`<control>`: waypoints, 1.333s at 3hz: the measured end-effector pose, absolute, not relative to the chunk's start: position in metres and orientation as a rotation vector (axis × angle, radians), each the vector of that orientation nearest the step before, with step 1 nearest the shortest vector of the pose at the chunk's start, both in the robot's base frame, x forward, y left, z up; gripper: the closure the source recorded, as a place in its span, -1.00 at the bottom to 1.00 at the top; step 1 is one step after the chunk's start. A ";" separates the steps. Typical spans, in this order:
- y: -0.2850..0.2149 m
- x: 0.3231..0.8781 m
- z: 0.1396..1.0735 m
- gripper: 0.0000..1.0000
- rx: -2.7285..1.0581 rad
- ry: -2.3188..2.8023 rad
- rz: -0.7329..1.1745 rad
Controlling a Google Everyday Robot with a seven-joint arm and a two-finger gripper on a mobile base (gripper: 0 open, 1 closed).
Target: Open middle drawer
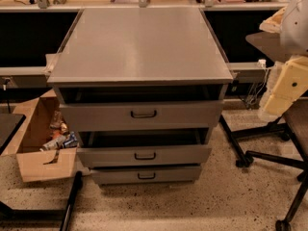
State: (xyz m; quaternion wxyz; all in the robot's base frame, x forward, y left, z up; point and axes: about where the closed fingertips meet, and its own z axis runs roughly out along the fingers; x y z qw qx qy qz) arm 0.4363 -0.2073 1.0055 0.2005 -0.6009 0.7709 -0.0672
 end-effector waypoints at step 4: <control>-0.161 0.435 0.861 -1.00 -1.959 2.148 -0.047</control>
Offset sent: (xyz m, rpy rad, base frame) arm 0.0037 0.0438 -0.0289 -0.1125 0.1265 0.1066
